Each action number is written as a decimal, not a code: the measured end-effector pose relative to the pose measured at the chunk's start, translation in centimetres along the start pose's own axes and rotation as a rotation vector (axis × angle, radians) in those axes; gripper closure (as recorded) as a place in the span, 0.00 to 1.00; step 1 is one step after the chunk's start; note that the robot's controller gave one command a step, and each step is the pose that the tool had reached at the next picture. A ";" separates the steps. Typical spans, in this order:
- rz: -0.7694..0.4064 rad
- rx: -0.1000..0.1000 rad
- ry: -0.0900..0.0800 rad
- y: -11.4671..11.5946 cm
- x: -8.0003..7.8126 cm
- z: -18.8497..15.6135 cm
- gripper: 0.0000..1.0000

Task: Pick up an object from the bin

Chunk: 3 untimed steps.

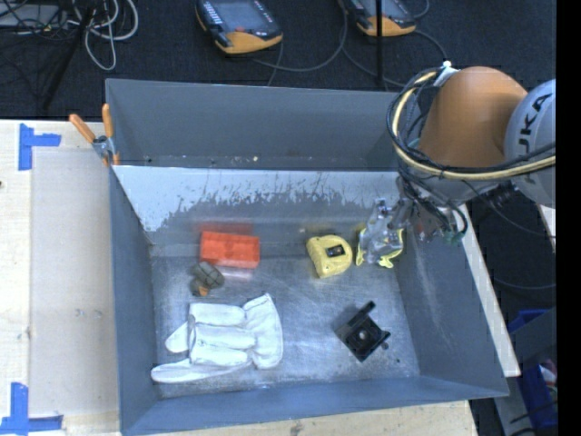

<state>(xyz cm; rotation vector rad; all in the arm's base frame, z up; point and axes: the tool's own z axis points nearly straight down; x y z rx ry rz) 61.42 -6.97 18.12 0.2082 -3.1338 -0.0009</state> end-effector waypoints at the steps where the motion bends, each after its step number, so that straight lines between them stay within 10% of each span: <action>1: -0.007 0.000 -0.002 0.5 0.0 -0.4 1.00; 3: -0.008 0.000 -0.002 0.8 -0.1 -0.5 1.00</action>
Offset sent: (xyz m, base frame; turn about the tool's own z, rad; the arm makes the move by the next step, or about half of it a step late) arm 0.0015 -0.0030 0.0017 -0.0149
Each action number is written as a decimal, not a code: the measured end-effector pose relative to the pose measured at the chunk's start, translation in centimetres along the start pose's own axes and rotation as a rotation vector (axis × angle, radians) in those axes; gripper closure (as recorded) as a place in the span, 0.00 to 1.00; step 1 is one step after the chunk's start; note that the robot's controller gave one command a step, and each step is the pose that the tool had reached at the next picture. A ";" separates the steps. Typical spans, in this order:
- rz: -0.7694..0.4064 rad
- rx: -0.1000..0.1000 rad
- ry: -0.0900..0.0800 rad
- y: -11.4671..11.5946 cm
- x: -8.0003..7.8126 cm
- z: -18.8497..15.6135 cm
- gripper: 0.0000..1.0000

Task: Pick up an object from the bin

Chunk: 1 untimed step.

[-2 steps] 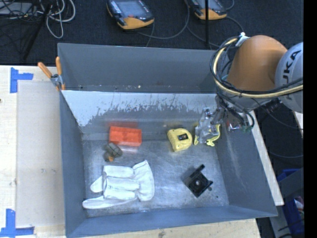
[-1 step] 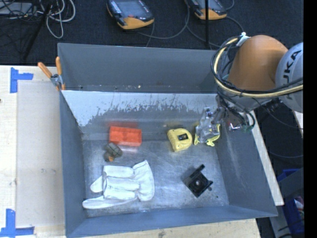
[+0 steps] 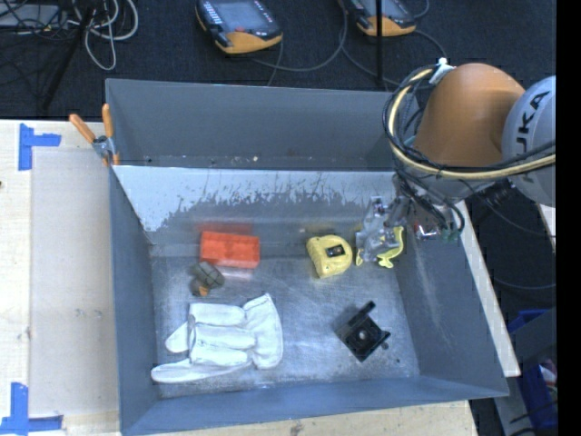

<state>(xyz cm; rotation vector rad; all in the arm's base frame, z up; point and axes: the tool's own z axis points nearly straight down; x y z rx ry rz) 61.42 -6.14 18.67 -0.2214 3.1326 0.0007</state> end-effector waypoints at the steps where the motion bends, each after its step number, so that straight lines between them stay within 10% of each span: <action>1: 0.001 0.000 0.000 0.2 0.0 0.0 1.00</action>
Offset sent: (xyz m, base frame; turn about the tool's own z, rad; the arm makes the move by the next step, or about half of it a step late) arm -0.0083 -0.0397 0.1528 -0.4797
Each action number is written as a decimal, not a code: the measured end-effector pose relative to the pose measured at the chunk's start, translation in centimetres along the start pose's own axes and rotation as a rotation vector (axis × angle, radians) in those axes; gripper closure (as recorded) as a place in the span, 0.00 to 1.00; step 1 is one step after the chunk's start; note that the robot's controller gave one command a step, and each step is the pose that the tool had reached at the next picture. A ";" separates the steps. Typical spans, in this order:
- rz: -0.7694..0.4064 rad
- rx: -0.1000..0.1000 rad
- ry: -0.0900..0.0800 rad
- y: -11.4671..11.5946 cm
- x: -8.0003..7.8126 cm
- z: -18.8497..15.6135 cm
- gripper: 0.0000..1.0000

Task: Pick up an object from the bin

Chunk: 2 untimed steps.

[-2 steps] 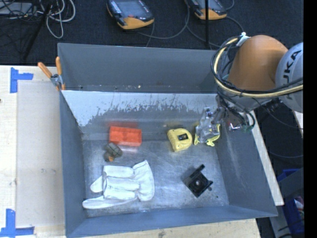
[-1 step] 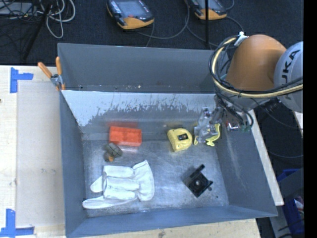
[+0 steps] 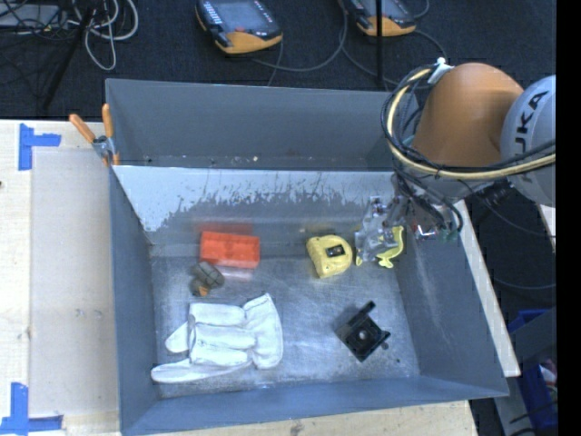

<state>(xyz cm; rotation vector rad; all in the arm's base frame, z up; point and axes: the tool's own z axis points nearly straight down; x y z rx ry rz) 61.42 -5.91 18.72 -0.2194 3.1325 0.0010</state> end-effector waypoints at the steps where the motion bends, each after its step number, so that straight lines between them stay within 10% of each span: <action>1: -0.113 -0.002 0.006 -1.1 0.5 -4.3 1.00; 2: -0.263 0.006 -0.013 -1.2 -0.1 -6.1 1.00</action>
Offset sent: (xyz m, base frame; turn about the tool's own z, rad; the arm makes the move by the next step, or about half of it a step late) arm 0.0027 -0.0038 -0.0093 -0.3510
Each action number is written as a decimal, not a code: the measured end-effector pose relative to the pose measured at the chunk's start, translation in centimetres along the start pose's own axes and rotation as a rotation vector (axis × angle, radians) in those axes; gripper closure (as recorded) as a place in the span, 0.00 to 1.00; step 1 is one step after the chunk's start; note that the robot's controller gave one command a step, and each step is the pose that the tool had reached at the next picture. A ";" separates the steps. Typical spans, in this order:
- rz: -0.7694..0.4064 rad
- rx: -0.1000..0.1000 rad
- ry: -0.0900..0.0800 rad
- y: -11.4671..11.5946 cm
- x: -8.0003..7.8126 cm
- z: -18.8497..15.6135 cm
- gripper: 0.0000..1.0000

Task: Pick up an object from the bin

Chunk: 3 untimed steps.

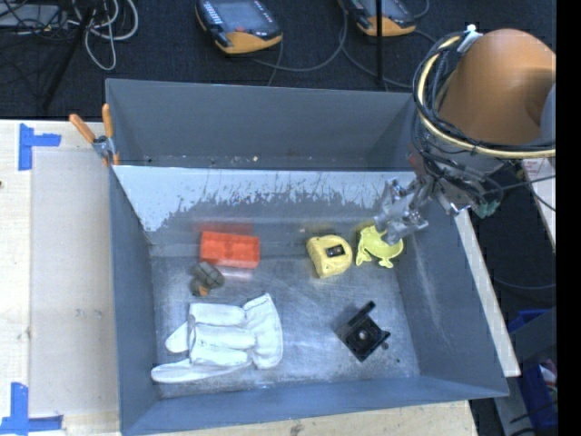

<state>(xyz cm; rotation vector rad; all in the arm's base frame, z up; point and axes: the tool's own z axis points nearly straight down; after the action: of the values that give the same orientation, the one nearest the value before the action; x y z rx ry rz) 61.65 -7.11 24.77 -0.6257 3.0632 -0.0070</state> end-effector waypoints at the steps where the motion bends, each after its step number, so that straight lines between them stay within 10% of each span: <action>1: 0.193 -0.008 0.018 5.2 5.8 10.5 0.00; 2: 0.191 -0.007 0.016 5.2 5.8 10.4 0.00; 3: 0.017 0.006 -0.029 4.5 10.5 16.5 1.00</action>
Offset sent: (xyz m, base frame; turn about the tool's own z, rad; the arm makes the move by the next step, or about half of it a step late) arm 0.0000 0.0000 0.0000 0.0000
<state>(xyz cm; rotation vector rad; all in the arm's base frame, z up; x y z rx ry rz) 50.45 -7.08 8.13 -0.5944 3.0393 -0.0065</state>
